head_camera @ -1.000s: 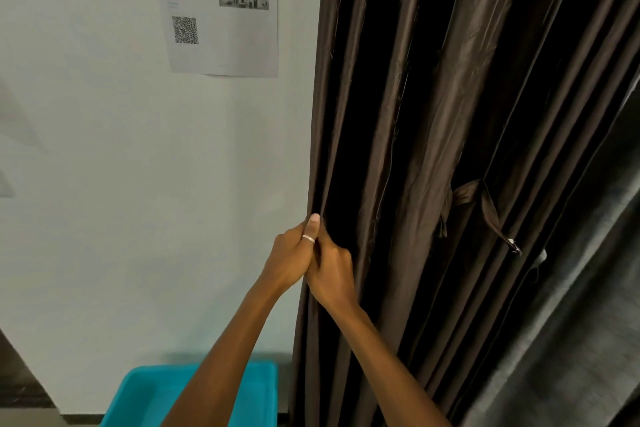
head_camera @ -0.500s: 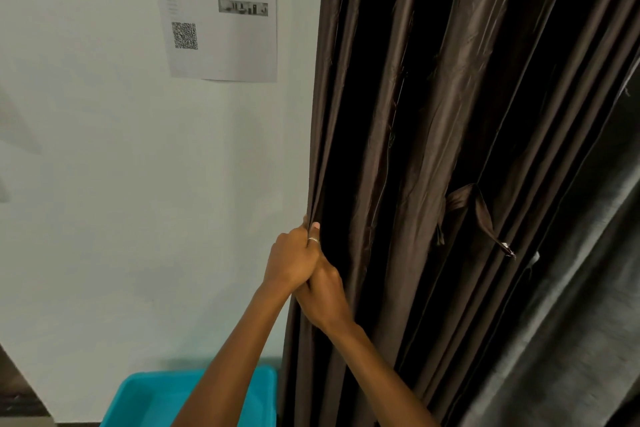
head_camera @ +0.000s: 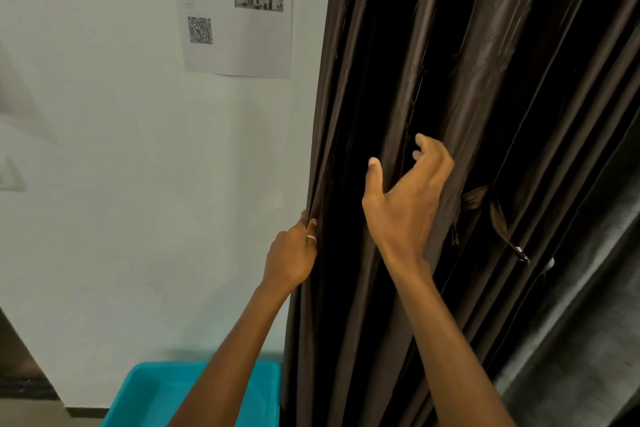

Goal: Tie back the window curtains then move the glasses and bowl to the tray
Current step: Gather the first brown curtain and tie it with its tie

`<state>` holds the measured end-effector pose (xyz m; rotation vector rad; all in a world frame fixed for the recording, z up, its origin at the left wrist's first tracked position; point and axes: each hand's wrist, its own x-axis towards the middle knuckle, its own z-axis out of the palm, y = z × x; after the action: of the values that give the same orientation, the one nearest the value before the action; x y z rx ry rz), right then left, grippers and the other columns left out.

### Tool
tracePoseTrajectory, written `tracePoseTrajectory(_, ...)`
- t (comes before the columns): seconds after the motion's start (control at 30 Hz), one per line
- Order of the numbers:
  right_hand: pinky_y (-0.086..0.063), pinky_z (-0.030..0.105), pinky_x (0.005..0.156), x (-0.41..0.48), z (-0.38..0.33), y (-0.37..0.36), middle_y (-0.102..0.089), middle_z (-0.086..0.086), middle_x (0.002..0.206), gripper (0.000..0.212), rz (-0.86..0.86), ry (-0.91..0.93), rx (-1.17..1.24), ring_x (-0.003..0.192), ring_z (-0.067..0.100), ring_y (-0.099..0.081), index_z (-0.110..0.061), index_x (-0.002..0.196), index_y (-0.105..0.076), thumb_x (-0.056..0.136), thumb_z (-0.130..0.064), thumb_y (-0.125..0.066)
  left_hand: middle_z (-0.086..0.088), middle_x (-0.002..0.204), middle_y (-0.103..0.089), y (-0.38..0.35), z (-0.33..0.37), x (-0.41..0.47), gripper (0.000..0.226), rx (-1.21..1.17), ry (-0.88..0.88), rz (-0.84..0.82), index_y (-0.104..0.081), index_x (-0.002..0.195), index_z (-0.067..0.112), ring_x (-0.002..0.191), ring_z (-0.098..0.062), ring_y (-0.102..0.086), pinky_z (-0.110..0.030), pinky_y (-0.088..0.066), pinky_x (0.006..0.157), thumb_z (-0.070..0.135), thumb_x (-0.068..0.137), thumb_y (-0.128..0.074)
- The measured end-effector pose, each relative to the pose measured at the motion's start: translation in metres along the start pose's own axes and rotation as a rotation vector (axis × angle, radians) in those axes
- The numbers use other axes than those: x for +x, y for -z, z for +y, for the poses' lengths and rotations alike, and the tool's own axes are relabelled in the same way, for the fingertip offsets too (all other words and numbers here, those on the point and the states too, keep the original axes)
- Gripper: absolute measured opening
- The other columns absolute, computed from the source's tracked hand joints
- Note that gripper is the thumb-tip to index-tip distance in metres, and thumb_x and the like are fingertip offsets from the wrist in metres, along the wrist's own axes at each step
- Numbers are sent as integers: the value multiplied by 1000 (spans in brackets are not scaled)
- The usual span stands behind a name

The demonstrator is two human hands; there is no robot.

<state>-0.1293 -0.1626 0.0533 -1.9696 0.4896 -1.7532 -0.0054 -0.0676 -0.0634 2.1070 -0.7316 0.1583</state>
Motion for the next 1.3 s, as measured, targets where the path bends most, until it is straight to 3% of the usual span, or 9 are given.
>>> tracePoseTrajectory(0.1,-49,35,105,16,4,-11,-40,8,152,75,-147,-141,-48,136,22,-48,-9,151,-31,93,-38,-69,6,61,-59,-3,2,-1,46,-21,6,-1,-61,125,11,52,-11,-62,-17,-45,51,41,108,-32)
tracePoseTrajectory(0.17,-54,37,97,13,14,-16,-57,11,138,68,-258,-231,-97,123,25,-60,-8,151,-34,96,-35,-66,6,61,-59,-5,3,-3,48,-21,6,-2,-62,123,11,53,-11,-63,-17,-47,53,44,107,-31)
tracePoseTrajectory(0.27,-54,23,68,-12,34,-17,-72,7,97,43,-245,-216,-156,82,24,-72,-6,137,-54,99,-23,-62,6,62,-60,-5,2,-7,49,-24,2,3,-62,124,11,55,-11,-64,-17,-48,55,45,107,-30)
tracePoseTrajectory(0.4,-37,2,44,-44,48,-19,-56,-15,68,6,-326,-289,-116,57,8,-61,-11,99,-65,98,-10,-59,4,62,-60,-2,3,-9,49,-17,-14,14,-61,126,10,54,-11,-62,-19,-49,54,43,107,-31)
tracePoseTrajectory(0.6,-38,7,45,-80,52,-14,-58,-13,63,14,-309,-225,19,56,-1,-60,-19,89,-63,99,-10,-60,5,62,-61,2,4,-11,50,-21,-32,36,-58,135,14,55,-9,-62,-17,-46,54,44,108,-28)
tracePoseTrajectory(0.83,-47,14,50,-103,41,-29,-68,-2,80,8,-537,-397,136,62,2,-65,-18,111,-52,103,-20,-54,4,74,-69,-7,10,-8,43,-110,-64,-17,-64,120,17,66,-8,-67,-28,-57,67,41,109,-30)
tracePoseTrajectory(0.97,-54,15,61,-113,44,-31,-71,0,93,19,-645,-433,190,76,4,-70,-20,123,-50,104,-16,-53,10,74,-69,-9,10,-8,36,-206,-40,-63,-65,105,24,70,5,-67,-6,-48,60,39,109,-33)
tracePoseTrajectory(1.13,-58,16,71,-119,45,-31,-73,1,93,20,-704,-325,167,81,4,-70,-9,118,-66,101,-9,-57,15,85,-69,-8,12,-9,33,-325,-13,-97,-64,98,30,76,13,-65,-2,-47,65,36,109,-34)
tracePoseTrajectory(1.3,-61,26,75,-122,44,-31,-74,3,89,18,-704,-303,160,80,11,-72,-7,113,-69,102,-14,-58,9,90,-71,-7,18,-12,72,-376,94,-178,-67,106,27,84,-3,-68,-16,-49,74,85,87,-28)
